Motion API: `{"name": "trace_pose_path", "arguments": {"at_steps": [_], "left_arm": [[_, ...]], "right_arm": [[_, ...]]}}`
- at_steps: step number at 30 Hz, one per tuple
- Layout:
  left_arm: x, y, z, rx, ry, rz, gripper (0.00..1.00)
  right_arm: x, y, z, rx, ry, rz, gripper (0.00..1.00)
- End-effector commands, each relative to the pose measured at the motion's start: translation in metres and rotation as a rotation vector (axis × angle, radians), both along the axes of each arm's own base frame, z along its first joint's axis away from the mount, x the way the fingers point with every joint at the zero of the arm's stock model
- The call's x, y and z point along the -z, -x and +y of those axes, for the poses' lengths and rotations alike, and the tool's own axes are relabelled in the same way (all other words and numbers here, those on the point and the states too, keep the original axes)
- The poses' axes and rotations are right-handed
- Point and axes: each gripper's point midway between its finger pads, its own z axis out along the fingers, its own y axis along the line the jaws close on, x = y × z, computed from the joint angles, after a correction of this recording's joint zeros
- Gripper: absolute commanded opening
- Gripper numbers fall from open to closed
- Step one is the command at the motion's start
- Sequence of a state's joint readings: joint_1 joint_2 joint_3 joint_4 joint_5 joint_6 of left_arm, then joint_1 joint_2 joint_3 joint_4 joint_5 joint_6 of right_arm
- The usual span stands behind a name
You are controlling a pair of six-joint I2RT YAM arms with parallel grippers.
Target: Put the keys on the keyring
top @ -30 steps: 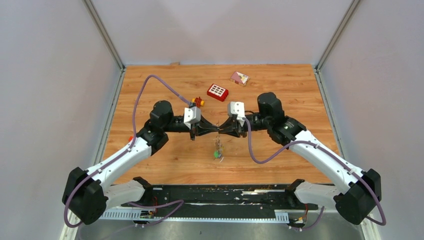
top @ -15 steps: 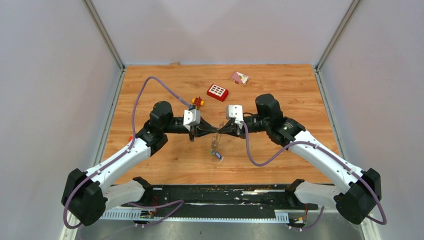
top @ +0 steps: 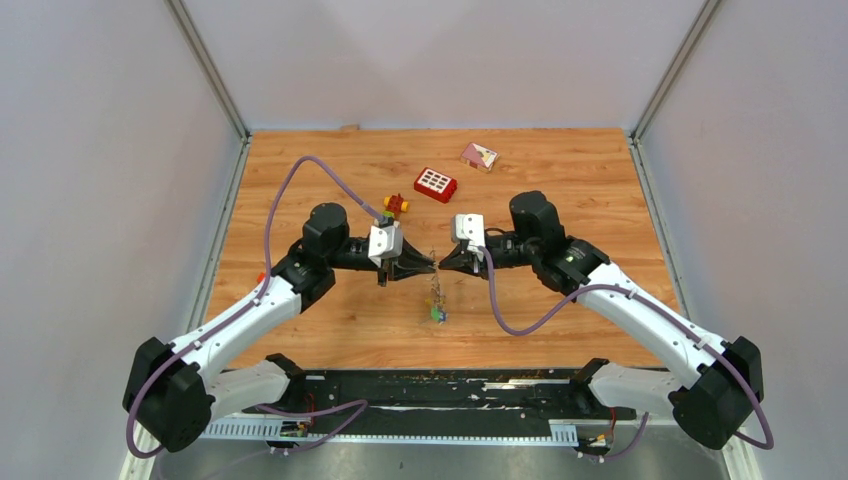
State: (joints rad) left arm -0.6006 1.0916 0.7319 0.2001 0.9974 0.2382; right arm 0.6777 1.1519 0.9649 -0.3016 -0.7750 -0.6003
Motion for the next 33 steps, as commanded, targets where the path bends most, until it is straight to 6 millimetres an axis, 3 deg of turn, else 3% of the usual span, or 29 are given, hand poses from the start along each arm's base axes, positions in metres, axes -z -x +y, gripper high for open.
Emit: {"name": "trace_pose_path", "arguments": {"at_steps": [1, 8, 12, 15, 20, 23, 30, 33], "left_arm": [[-0.016, -0.001, -0.001, 0.003, 0.018, -0.066, 0.24], [-0.016, -0.008, 0.000, -0.031, 0.016, -0.088, 0.17], [-0.015, -0.011, 0.001, -0.051, 0.013, -0.101, 0.00], [-0.016, -0.014, 0.003, -0.076, 0.013, -0.105, 0.00], [-0.014, -0.017, 0.004, -0.088, -0.024, -0.098, 0.00], [-0.010, -0.017, 0.003, -0.083, -0.037, -0.091, 0.00], [-0.010, -0.016, 0.002, -0.079, -0.039, -0.090, 0.00], [-0.009, -0.015, 0.001, -0.075, -0.038, -0.083, 0.00]], "right_arm": [[-0.023, -0.002, 0.001, -0.006, -0.052, -0.089, 0.00], [-0.023, 0.000, 0.001, -0.012, -0.055, -0.088, 0.00], [-0.023, 0.000, 0.000, -0.011, -0.055, -0.088, 0.00], [-0.021, 0.000, 0.001, -0.016, -0.053, -0.084, 0.00], [-0.021, -0.002, 0.001, -0.008, -0.048, -0.082, 0.22], [-0.020, -0.004, 0.002, 0.001, -0.046, -0.072, 0.29], [-0.016, -0.005, 0.005, -0.003, -0.038, -0.061, 0.31], [-0.013, -0.005, 0.010, -0.007, -0.029, -0.055, 0.27]]}}
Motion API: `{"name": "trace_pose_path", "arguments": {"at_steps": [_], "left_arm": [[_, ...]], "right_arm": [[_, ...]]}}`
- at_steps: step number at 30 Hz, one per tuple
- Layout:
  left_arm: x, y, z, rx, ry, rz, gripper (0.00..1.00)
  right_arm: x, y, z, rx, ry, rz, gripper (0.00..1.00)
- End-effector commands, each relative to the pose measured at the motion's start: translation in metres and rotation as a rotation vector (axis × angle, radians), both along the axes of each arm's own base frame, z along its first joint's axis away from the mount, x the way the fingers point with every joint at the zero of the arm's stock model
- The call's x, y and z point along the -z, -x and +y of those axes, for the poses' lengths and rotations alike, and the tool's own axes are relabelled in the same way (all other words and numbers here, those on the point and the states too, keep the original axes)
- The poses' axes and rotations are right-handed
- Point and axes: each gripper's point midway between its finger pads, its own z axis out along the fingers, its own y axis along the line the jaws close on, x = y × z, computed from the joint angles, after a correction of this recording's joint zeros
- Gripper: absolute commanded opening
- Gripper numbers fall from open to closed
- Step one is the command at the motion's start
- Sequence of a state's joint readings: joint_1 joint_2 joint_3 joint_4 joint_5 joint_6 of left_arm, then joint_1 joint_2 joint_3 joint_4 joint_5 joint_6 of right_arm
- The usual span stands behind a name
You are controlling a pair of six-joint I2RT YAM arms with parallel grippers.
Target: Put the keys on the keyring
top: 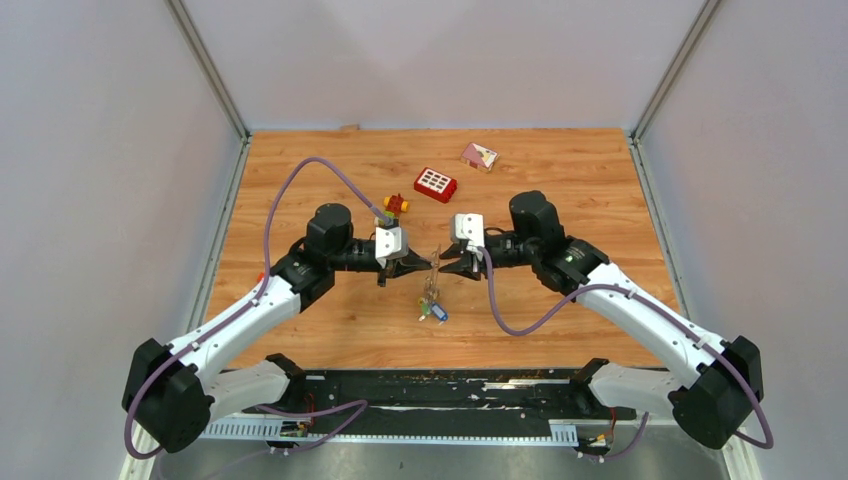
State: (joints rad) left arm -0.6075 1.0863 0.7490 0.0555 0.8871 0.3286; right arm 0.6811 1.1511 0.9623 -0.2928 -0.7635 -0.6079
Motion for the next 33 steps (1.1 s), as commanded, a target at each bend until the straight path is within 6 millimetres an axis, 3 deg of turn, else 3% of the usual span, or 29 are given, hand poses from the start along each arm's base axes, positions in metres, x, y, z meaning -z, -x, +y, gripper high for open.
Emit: {"name": "trace_pose_path", "arguments": {"at_steps": [1, 9, 16, 20, 23, 27, 33], "left_arm": [[-0.029, -0.002, -0.006, 0.019, 0.051, -0.081, 0.00], [-0.030, -0.001, -0.007, 0.024, 0.056, -0.080, 0.00], [-0.027, 0.001, -0.006, 0.037, 0.051, -0.088, 0.00], [-0.035, 0.005, -0.004, 0.057, 0.058, -0.132, 0.37], [-0.044, 0.002, 0.004, 0.039, 0.074, -0.193, 0.51], [-0.049, -0.004, 0.011, 0.019, 0.117, -0.208, 0.55], [-0.049, 0.002, 0.004, 0.073, 0.175, -0.142, 0.52]], "right_arm": [[-0.012, -0.004, 0.010, -0.009, -0.024, -0.037, 0.25], [-0.008, -0.003, 0.016, -0.016, -0.011, -0.030, 0.16], [-0.011, -0.007, 0.017, 0.008, -0.029, -0.038, 0.00], [-0.015, -0.008, 0.012, 0.019, -0.039, -0.071, 0.00], [-0.021, -0.003, 0.007, -0.002, -0.066, -0.076, 0.00], [-0.033, 0.007, 0.003, -0.048, -0.111, -0.066, 0.00], [-0.041, 0.012, 0.002, -0.076, -0.138, -0.046, 0.00]]}}
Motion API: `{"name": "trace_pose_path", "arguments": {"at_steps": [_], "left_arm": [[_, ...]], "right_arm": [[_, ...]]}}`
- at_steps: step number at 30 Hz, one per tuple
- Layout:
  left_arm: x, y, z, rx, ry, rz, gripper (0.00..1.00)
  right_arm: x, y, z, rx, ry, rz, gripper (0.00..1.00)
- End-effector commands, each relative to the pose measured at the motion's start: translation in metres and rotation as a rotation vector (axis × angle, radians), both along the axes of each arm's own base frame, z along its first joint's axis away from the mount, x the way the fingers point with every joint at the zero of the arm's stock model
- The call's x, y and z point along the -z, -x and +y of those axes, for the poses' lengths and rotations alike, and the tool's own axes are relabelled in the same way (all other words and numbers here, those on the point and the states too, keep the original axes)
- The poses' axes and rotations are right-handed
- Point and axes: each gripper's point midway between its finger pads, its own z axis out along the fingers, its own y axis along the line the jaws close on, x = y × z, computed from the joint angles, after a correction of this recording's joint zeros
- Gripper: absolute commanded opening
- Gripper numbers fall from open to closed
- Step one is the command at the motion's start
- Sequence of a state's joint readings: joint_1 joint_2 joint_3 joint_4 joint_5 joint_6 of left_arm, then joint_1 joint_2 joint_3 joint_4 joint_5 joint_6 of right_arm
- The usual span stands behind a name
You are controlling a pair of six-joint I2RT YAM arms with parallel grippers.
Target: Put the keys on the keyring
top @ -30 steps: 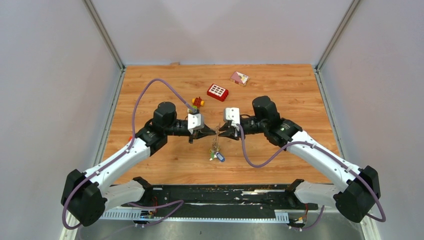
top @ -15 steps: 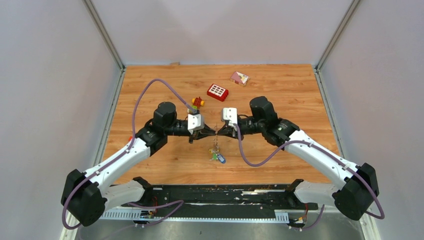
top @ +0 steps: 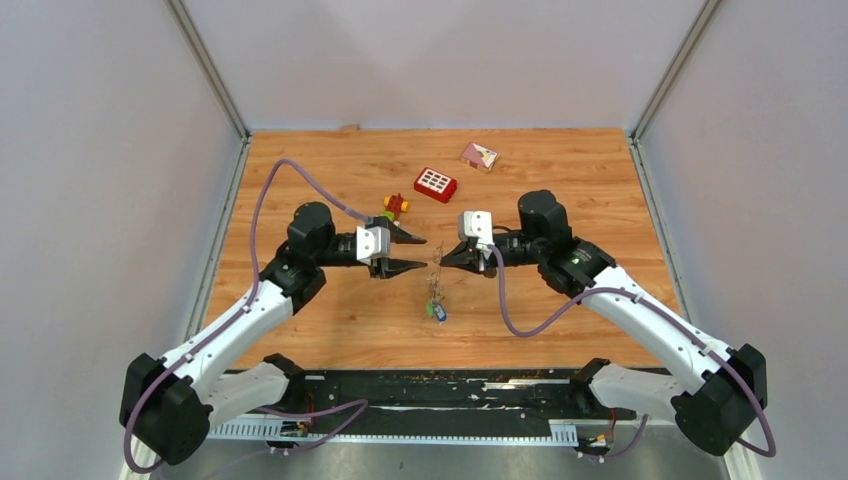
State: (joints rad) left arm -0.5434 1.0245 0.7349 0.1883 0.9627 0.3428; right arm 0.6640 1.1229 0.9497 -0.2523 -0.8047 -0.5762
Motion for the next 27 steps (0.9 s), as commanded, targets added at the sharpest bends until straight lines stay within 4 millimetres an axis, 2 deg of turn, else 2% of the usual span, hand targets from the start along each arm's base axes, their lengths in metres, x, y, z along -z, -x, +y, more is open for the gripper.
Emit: {"name": "trace_pose_path", "arguments": {"at_steps": [1, 17, 24, 27], "left_arm": [[-0.011, 0.009, -0.007, 0.080, 0.066, 0.020, 0.51], [-0.003, 0.018, -0.018, 0.135, 0.088, 0.049, 0.33], [0.000, 0.017, -0.019, 0.132, 0.080, 0.052, 0.22], [-0.001, 0.017, -0.019, 0.131, 0.081, 0.056, 0.14]], "right_arm": [[-0.029, 0.009, 0.004, -0.062, -0.090, -0.041, 0.00], [-0.032, 0.007, 0.006, -0.062, -0.100, -0.007, 0.00], [-0.030, 0.006, 0.006, -0.062, -0.099, -0.003, 0.00], [-0.028, 0.006, 0.007, -0.062, -0.098, 0.001, 0.00]]}}
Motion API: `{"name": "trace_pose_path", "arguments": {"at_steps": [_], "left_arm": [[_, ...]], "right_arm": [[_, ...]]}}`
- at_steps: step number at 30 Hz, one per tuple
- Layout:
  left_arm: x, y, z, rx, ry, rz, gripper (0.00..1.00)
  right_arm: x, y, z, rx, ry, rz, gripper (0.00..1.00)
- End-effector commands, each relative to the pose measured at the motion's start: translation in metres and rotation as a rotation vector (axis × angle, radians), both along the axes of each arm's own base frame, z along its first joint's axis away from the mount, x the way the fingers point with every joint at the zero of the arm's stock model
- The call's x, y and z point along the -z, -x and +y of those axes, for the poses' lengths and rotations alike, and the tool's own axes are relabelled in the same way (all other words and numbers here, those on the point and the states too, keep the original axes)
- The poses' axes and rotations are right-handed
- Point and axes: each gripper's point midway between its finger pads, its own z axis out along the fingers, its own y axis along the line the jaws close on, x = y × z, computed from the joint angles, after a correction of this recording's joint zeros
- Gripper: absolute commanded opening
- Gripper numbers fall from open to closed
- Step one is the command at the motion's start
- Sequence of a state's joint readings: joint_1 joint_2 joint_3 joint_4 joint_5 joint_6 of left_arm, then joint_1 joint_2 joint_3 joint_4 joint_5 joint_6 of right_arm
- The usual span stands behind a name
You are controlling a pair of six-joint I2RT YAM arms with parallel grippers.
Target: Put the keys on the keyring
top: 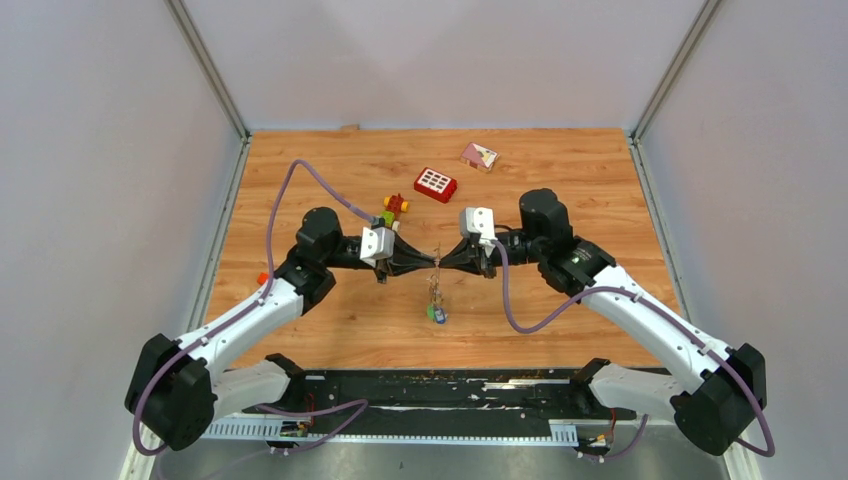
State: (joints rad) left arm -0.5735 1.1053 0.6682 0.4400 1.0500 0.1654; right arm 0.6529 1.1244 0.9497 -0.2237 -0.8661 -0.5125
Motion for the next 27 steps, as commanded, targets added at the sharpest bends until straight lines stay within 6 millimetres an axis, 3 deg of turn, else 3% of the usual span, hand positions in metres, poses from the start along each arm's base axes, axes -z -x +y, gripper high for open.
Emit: {"name": "trace_pose_path", "arguments": {"at_steps": [1, 4, 10, 16, 22, 27], "left_arm": [[-0.010, 0.002, -0.003, 0.018, 0.024, -0.033, 0.10], [-0.012, 0.000, -0.002, 0.003, 0.023, -0.031, 0.00], [0.008, -0.011, 0.005, -0.079, -0.136, -0.108, 0.00], [0.009, -0.018, 0.014, -0.161, -0.298, -0.217, 0.00], [0.018, -0.014, 0.016, -0.165, -0.435, -0.277, 0.00], [0.019, -0.011, 0.011, -0.160, -0.444, -0.292, 0.00]], "right_arm": [[-0.020, -0.002, 0.005, -0.027, -0.062, -0.052, 0.00], [-0.015, -0.004, 0.006, -0.018, -0.052, -0.051, 0.01], [-0.005, -0.017, 0.000, 0.038, -0.009, -0.112, 0.16], [0.005, -0.022, -0.003, 0.054, 0.024, -0.159, 0.36], [0.014, -0.023, -0.002, 0.040, 0.049, -0.165, 0.40], [0.016, -0.014, 0.002, -0.008, 0.045, -0.152, 0.37]]}}
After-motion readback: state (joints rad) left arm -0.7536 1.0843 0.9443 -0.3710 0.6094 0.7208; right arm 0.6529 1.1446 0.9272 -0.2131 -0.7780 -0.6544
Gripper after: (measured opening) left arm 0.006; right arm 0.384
